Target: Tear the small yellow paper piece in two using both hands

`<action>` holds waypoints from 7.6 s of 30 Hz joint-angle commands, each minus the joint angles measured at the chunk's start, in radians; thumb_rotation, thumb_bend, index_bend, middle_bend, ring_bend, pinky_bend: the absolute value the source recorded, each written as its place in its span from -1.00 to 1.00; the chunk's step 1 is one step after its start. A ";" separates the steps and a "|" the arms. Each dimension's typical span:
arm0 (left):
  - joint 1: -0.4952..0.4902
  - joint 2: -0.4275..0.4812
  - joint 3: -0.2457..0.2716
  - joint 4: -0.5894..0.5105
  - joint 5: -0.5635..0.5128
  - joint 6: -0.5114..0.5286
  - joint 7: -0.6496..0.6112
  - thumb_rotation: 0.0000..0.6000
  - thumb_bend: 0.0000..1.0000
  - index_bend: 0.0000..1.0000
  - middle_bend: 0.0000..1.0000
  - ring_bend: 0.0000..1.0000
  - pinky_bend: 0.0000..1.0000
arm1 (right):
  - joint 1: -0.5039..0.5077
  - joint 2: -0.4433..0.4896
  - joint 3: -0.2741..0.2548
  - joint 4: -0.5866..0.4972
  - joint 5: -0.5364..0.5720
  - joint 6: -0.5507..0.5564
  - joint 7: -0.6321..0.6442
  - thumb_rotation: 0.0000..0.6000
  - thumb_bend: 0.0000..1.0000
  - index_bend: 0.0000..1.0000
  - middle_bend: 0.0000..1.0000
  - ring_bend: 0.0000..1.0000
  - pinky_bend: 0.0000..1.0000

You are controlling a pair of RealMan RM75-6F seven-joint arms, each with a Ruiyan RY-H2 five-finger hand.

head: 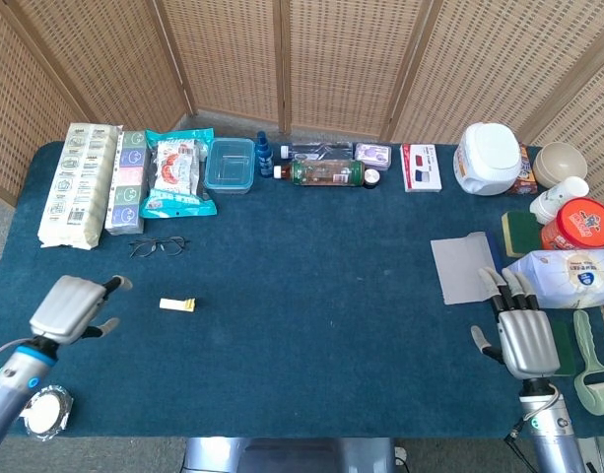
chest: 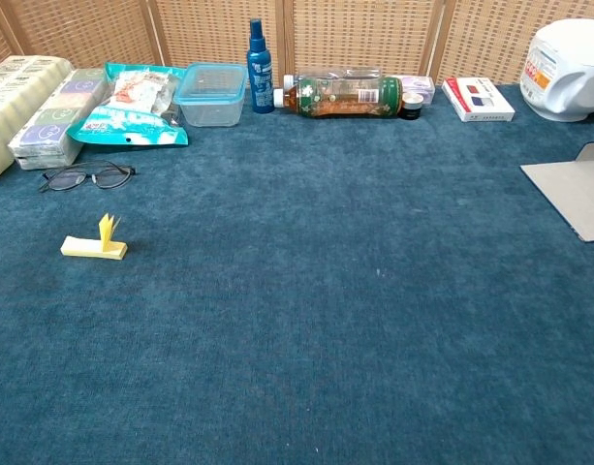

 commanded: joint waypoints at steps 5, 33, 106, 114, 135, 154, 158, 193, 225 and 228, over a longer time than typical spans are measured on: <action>-0.096 -0.067 -0.009 0.056 -0.081 -0.130 0.045 1.00 -0.52 -0.29 0.80 0.95 0.86 | 0.001 -0.002 0.003 -0.004 0.000 -0.001 -0.006 1.00 -0.31 -1.00 -0.73 -0.97 -0.94; -0.200 -0.291 0.006 0.254 -0.240 -0.221 0.162 1.00 -0.51 -0.19 0.85 0.97 0.87 | -0.012 -0.005 0.007 0.008 0.017 0.005 0.012 1.00 -0.31 -1.00 -0.72 -0.97 -0.94; -0.272 -0.218 0.047 0.206 -0.221 -0.195 0.159 1.00 -0.20 0.28 1.00 1.00 0.92 | -0.029 0.010 0.009 0.014 0.014 -0.007 0.129 1.00 -0.31 -1.00 -0.72 -0.97 -0.94; -0.301 -0.147 0.032 0.149 -0.180 -0.216 0.118 1.00 -0.19 0.29 1.00 1.00 0.92 | -0.007 -0.004 0.003 -0.001 -0.011 -0.034 0.174 1.00 -0.31 -1.00 -0.72 -0.97 -0.94; -0.531 -0.087 -0.060 0.029 -0.164 -0.420 0.088 1.00 -0.19 0.29 1.00 1.00 0.92 | 0.212 -0.099 0.026 -0.023 -0.132 -0.220 0.649 1.00 -0.31 -0.99 0.04 -0.14 -0.16; -0.674 -0.088 -0.076 0.004 -0.293 -0.501 0.148 1.00 -0.19 0.29 1.00 1.00 0.92 | 0.288 -0.164 0.023 0.055 -0.125 -0.239 0.769 1.00 -0.34 -0.45 0.95 1.00 0.94; -0.695 -0.092 -0.070 0.000 -0.318 -0.504 0.160 1.00 -0.19 0.29 1.00 1.00 0.92 | 0.291 -0.178 0.025 0.059 -0.113 -0.233 0.748 1.00 -0.35 -0.33 0.99 1.00 0.96; -0.826 -0.153 -0.014 -0.014 -0.451 -0.479 0.200 1.00 -0.19 0.29 1.00 1.00 0.92 | 0.389 -0.322 0.058 0.047 -0.080 -0.261 0.641 1.00 -0.34 -0.24 1.00 1.00 0.96; -0.858 -0.173 0.017 -0.014 -0.473 -0.459 0.178 1.00 -0.19 0.29 1.00 1.00 0.92 | 0.431 -0.373 0.058 0.054 -0.052 -0.286 0.592 1.00 -0.20 -0.16 1.00 1.00 0.96; -0.860 -0.176 0.017 -0.011 -0.474 -0.459 0.177 1.00 -0.19 0.29 1.00 1.00 0.92 | 0.432 -0.375 0.057 0.055 -0.052 -0.287 0.591 1.00 -0.20 -0.16 1.00 1.00 0.96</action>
